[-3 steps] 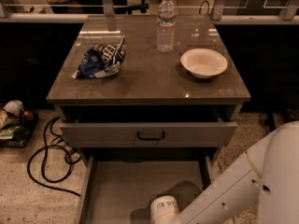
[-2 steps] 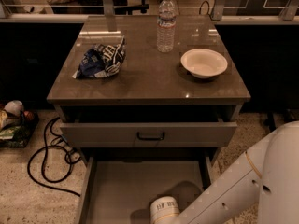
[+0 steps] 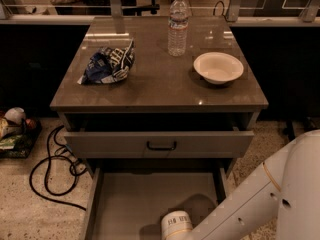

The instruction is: Close middle drawer

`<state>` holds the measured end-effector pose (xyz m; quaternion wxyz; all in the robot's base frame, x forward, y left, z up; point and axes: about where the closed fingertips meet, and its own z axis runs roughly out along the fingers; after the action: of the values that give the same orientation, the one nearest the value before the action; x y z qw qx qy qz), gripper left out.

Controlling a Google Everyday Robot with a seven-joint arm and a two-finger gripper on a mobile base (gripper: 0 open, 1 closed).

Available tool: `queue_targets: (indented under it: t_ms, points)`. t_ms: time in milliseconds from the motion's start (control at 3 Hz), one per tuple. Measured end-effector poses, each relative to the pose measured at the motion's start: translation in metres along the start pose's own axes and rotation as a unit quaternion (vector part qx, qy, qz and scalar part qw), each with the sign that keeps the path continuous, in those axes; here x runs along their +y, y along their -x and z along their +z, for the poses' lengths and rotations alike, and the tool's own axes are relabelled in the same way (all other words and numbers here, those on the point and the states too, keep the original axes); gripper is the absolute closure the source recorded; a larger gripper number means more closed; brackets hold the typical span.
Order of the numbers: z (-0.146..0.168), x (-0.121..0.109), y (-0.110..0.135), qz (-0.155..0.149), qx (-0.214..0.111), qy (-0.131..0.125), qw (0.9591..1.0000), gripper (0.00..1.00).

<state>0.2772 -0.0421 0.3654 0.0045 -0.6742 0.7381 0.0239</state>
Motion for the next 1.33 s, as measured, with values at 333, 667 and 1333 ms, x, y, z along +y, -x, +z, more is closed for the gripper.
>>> queue_targets:
  t_ms: [333, 667, 1333]
  points:
    - [-0.004, -0.009, -0.005, 0.001, 0.005, -0.011, 0.9999, 1.00]
    - [-0.012, -0.027, -0.013, 0.019, 0.009, -0.037, 0.9991, 1.00]
    - [-0.015, -0.033, -0.014, 0.022, 0.008, -0.046, 0.9987, 1.00]
